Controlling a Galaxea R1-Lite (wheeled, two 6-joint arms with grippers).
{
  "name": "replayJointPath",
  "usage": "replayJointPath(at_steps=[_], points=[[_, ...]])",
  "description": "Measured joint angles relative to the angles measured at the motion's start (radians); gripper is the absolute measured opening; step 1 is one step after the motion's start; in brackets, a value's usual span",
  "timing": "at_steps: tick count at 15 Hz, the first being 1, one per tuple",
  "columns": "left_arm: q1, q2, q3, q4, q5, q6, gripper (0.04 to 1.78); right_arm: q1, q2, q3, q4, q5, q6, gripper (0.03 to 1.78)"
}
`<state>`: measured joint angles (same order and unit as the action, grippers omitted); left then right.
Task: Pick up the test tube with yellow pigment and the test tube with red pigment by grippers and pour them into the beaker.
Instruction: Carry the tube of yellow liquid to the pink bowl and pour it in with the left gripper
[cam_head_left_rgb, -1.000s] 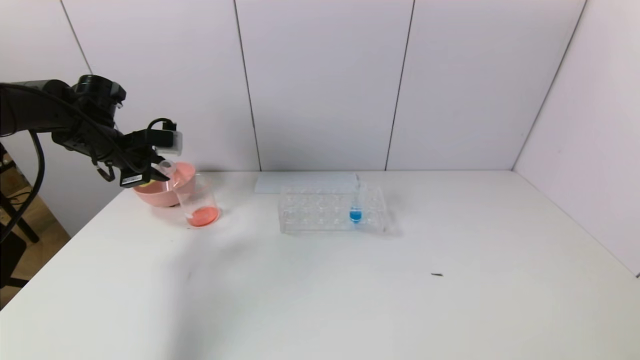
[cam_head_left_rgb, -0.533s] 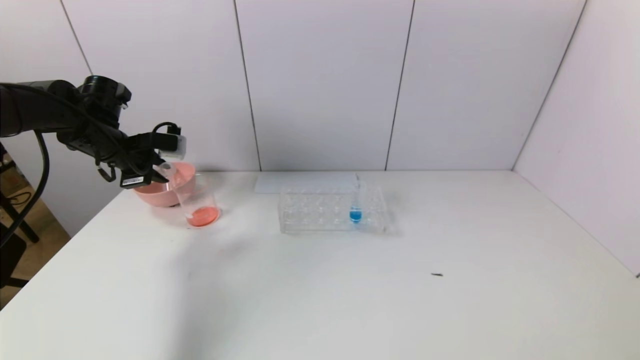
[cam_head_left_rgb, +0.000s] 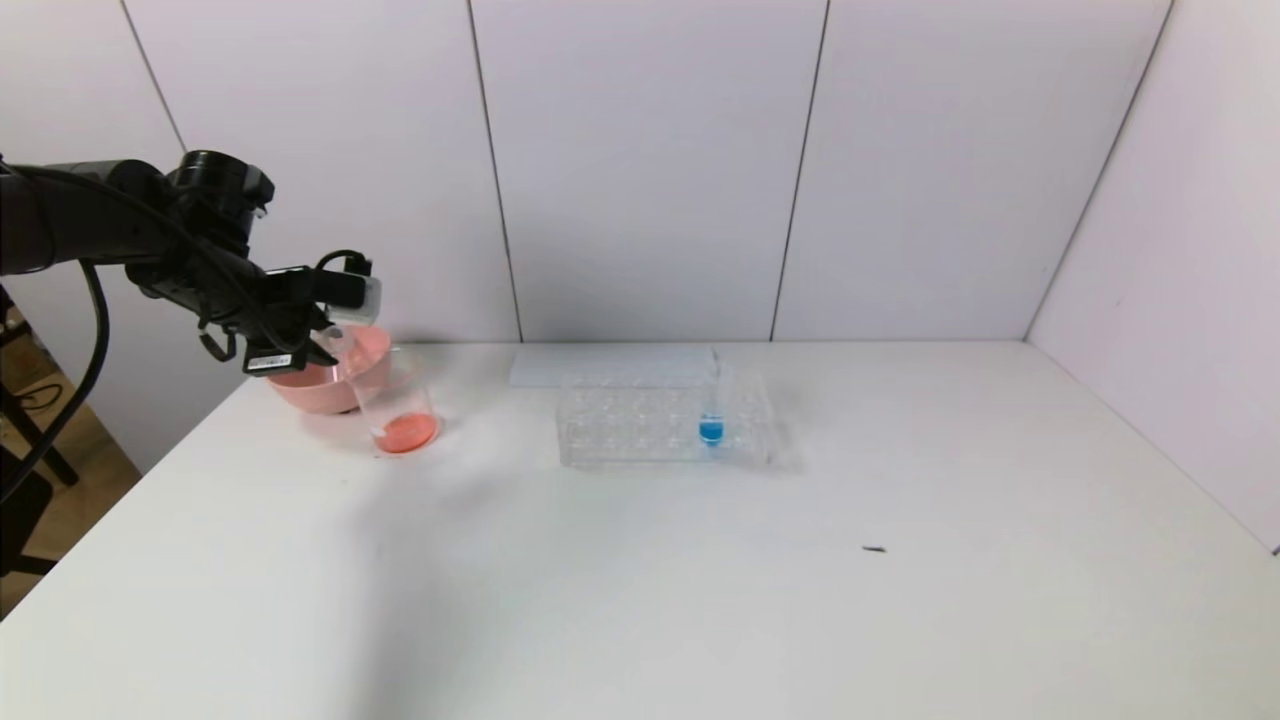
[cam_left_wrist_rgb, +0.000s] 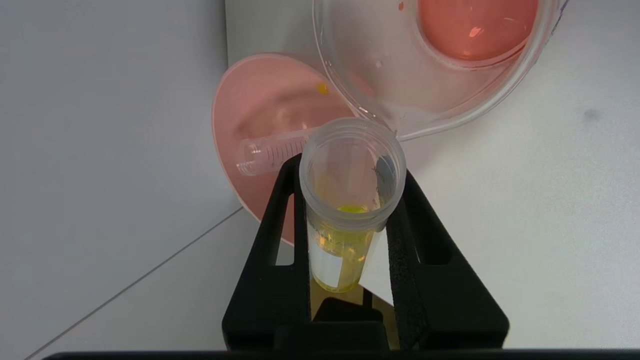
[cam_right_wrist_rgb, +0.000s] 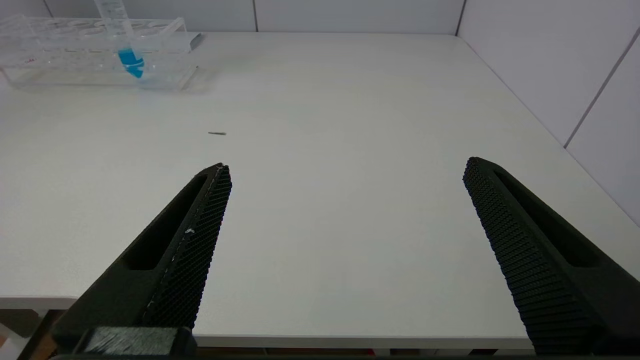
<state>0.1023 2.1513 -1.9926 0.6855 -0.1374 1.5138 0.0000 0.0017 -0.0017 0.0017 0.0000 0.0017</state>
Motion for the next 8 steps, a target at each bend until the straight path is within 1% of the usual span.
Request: replayJointPath(at_steps=[5, 8], points=[[-0.012, -0.001, 0.0, -0.003, 0.025, 0.016, 0.46, 0.0, 0.0, 0.0, 0.0, 0.0, 0.0, 1.7], [-0.02, -0.001, 0.0, -0.005, 0.066, 0.024, 0.46, 0.0, 0.0, 0.0, 0.0, 0.0, 0.0, 1.7]])
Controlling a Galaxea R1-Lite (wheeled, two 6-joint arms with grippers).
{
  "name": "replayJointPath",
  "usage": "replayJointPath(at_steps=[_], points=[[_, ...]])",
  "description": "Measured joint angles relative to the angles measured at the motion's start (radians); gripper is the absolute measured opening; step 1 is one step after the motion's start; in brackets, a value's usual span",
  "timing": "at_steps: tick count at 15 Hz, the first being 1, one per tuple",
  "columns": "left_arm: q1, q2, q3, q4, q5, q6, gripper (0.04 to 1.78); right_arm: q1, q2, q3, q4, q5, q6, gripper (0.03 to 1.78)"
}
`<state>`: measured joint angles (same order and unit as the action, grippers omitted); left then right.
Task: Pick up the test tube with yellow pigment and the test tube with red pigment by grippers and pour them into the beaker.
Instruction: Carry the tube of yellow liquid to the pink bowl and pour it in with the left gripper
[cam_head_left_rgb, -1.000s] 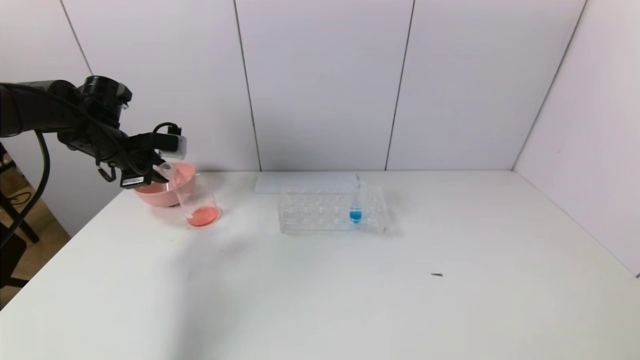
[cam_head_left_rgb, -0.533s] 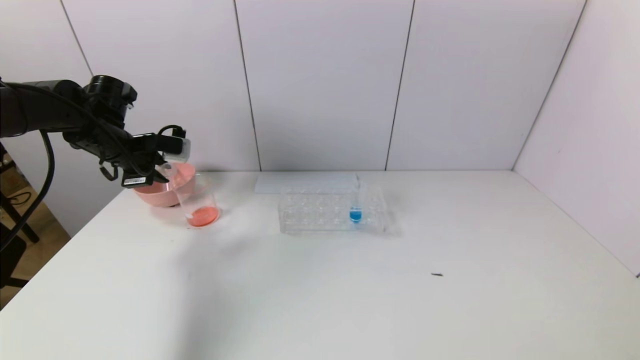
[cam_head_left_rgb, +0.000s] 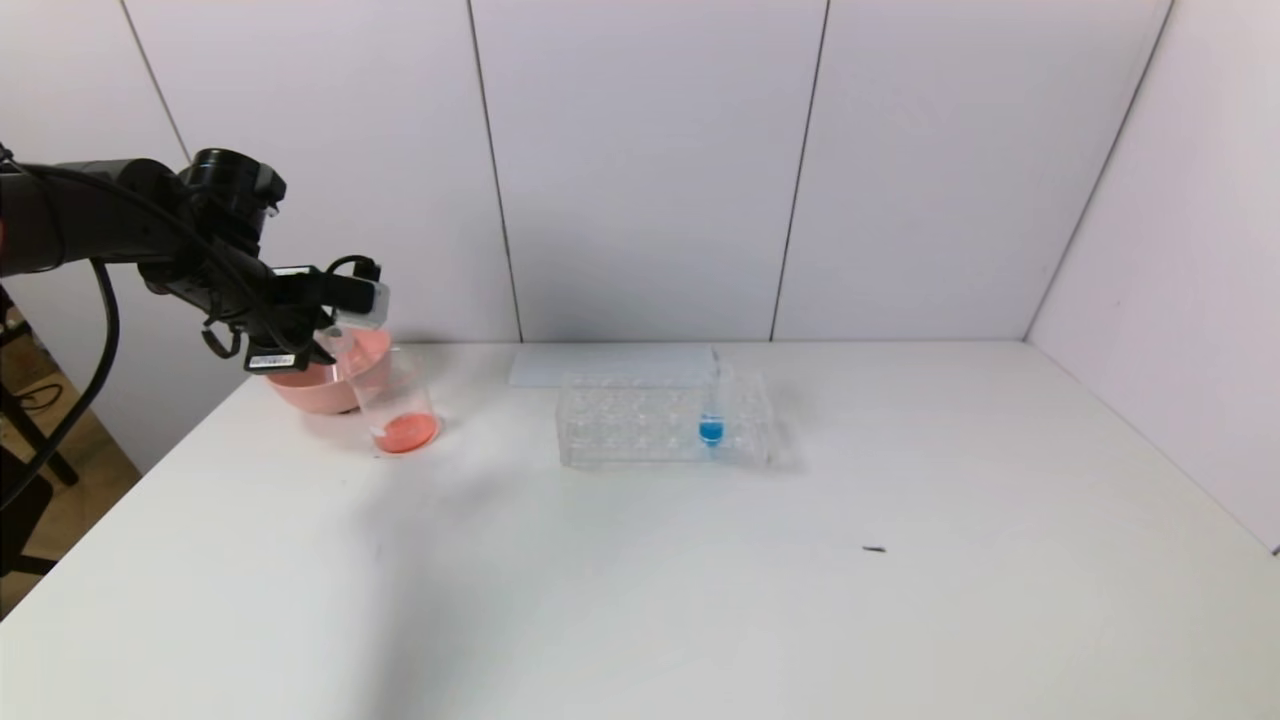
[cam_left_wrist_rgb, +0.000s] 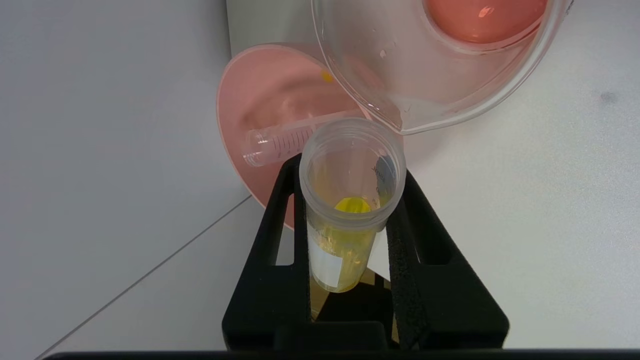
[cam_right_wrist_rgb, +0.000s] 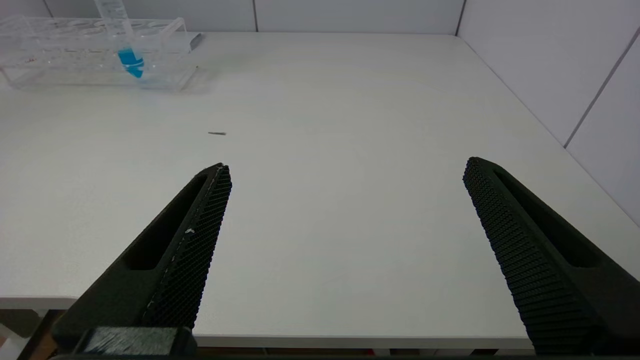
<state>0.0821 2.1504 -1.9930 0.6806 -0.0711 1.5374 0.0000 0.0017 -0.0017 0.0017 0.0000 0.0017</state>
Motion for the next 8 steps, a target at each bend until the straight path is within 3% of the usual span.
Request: replayJointPath(at_steps=[8], points=[[-0.008, -0.003, 0.0, -0.01, 0.032, 0.013, 0.46, 0.0, 0.0, 0.0, 0.0, 0.0, 0.0, 1.7]])
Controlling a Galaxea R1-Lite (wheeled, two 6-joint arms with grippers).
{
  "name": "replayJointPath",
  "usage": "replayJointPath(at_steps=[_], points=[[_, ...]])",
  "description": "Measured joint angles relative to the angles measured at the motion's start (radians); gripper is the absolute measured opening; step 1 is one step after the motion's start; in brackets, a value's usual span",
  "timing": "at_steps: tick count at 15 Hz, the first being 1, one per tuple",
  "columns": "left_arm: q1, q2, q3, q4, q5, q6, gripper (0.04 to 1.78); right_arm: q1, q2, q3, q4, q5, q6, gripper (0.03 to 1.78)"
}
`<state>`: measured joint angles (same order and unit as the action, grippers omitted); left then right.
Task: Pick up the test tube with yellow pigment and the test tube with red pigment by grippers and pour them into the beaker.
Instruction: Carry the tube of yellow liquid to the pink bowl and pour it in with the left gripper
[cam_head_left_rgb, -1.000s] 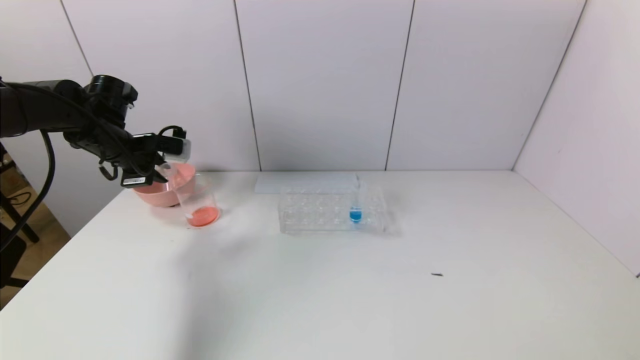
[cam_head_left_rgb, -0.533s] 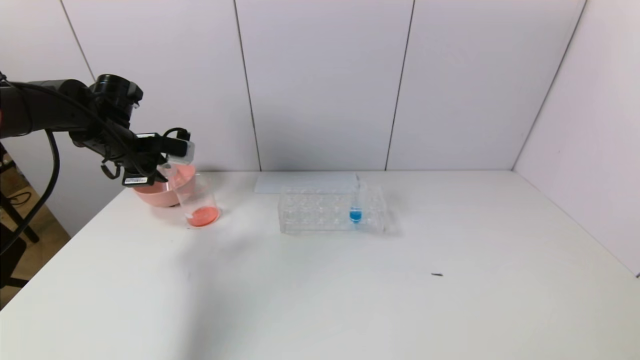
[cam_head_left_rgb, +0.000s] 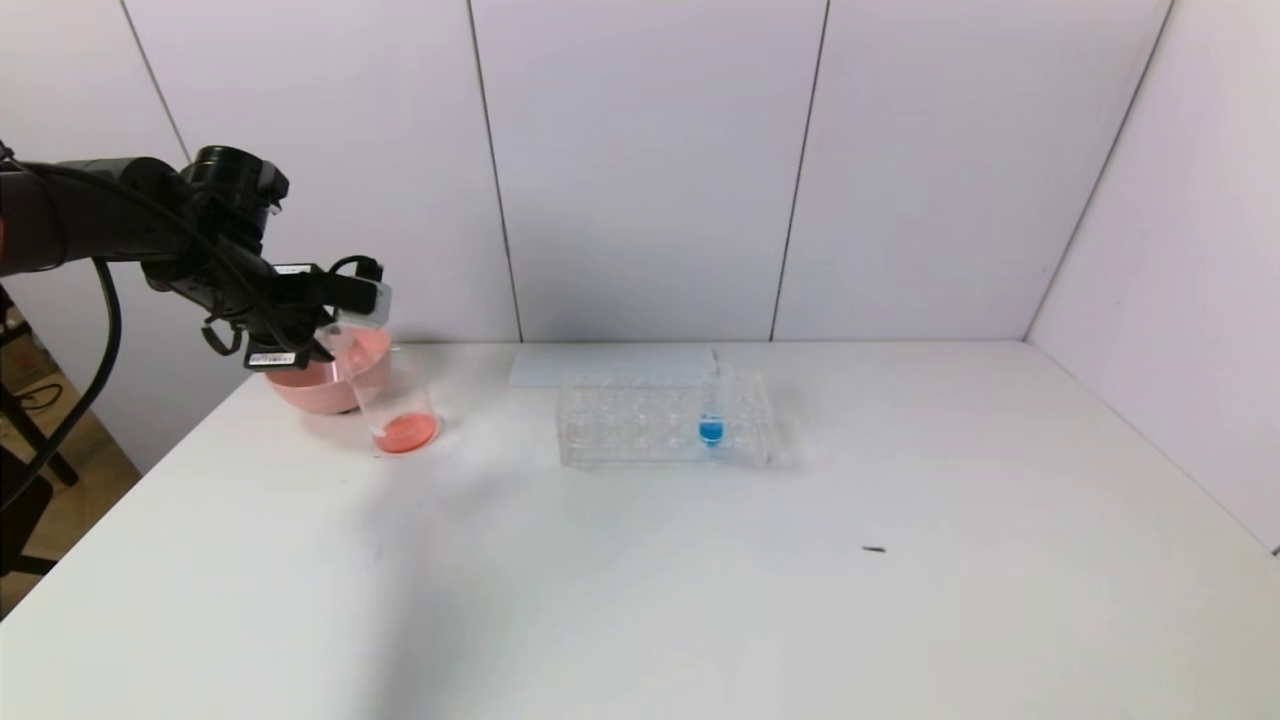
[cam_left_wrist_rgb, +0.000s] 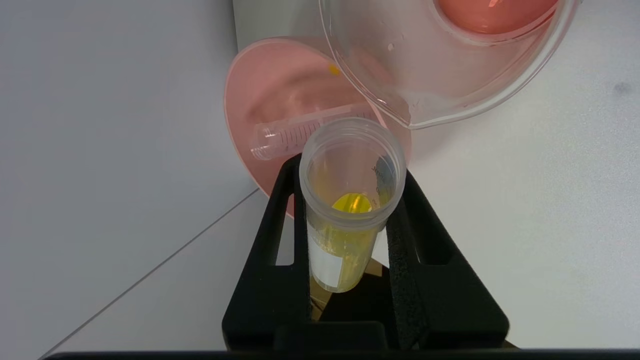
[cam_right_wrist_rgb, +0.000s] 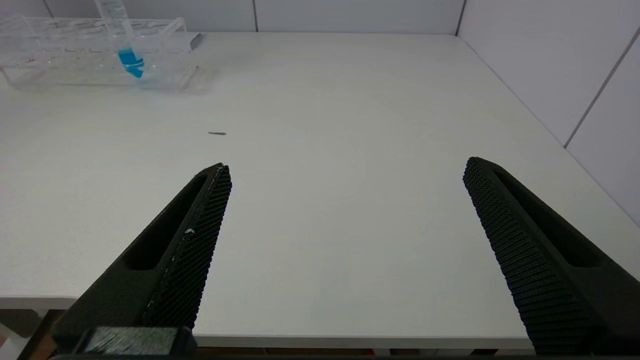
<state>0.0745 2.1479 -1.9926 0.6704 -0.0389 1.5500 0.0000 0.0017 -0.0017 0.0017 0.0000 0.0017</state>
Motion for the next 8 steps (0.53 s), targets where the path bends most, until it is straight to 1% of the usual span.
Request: replayJointPath(at_steps=[6, 8], points=[[-0.006, 0.0, 0.0, -0.007, 0.006, 0.005, 0.46, 0.0, 0.0, 0.0, 0.0, 0.0, 0.0, 1.7], [-0.01, 0.0, 0.0, -0.011, 0.023, 0.009, 0.46, 0.0, 0.0, 0.0, 0.0, 0.0, 0.0, 1.7]])
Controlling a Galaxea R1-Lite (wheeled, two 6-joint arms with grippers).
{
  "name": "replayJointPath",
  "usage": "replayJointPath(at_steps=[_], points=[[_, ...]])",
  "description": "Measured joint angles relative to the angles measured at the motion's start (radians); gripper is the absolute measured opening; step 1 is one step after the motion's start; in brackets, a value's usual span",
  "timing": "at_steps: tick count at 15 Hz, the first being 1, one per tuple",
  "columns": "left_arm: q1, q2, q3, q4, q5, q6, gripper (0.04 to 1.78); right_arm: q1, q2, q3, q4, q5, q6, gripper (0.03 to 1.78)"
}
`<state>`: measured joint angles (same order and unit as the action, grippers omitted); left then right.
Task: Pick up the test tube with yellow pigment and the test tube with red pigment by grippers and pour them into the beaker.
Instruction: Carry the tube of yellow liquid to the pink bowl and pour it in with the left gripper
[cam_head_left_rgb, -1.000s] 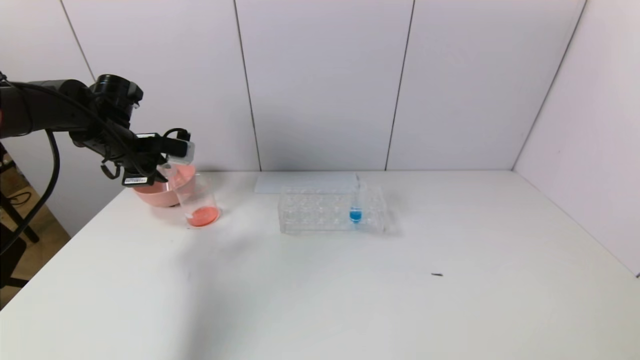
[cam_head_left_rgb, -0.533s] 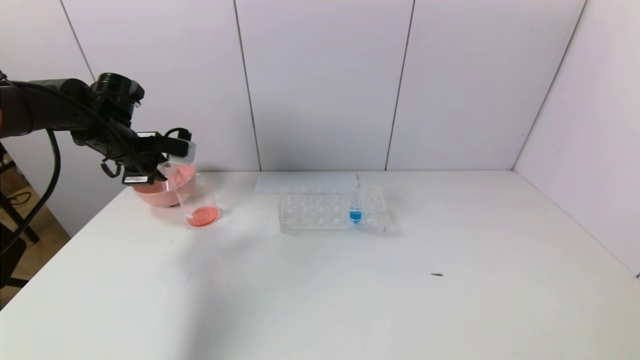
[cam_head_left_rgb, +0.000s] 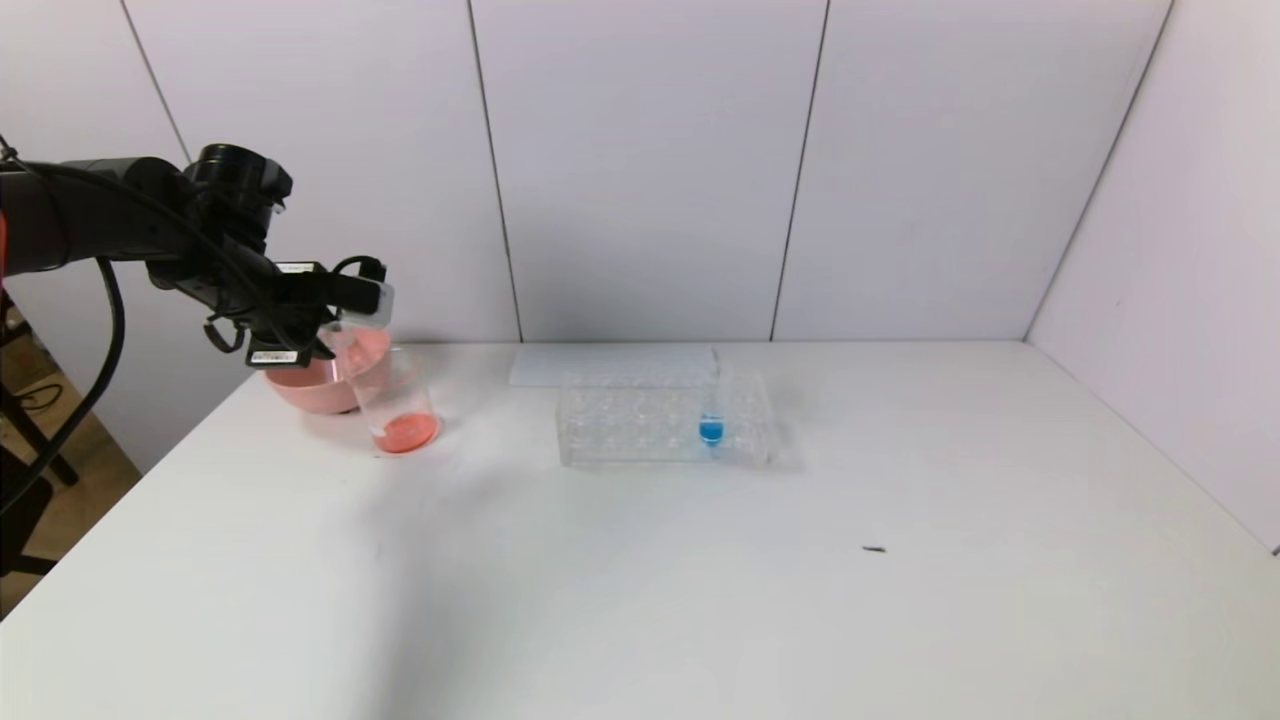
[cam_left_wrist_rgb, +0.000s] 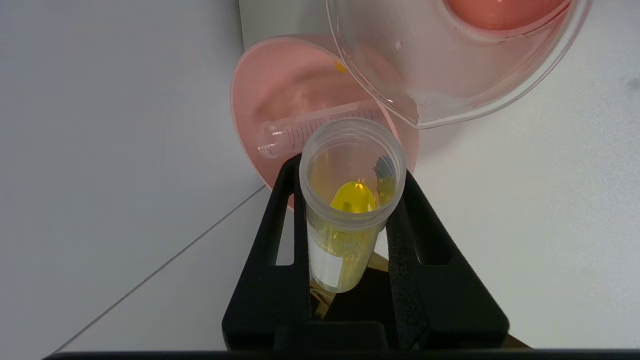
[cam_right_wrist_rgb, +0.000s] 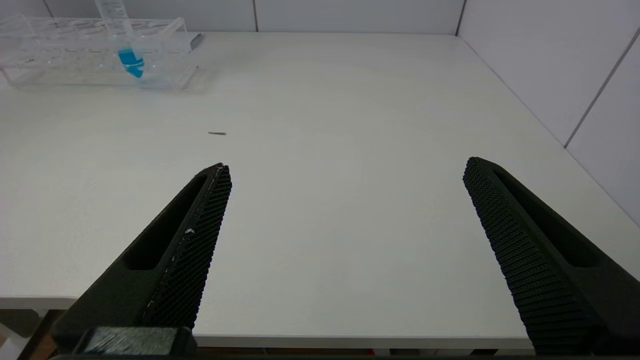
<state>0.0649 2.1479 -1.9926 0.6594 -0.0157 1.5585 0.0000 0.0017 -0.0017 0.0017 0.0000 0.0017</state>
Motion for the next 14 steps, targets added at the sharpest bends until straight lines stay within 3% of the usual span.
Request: replayJointPath(at_steps=[14], points=[[-0.018, 0.001, 0.0, -0.015, 0.085, 0.03, 0.46, 0.0, 0.0, 0.0, 0.0, 0.0, 0.0, 1.7]])
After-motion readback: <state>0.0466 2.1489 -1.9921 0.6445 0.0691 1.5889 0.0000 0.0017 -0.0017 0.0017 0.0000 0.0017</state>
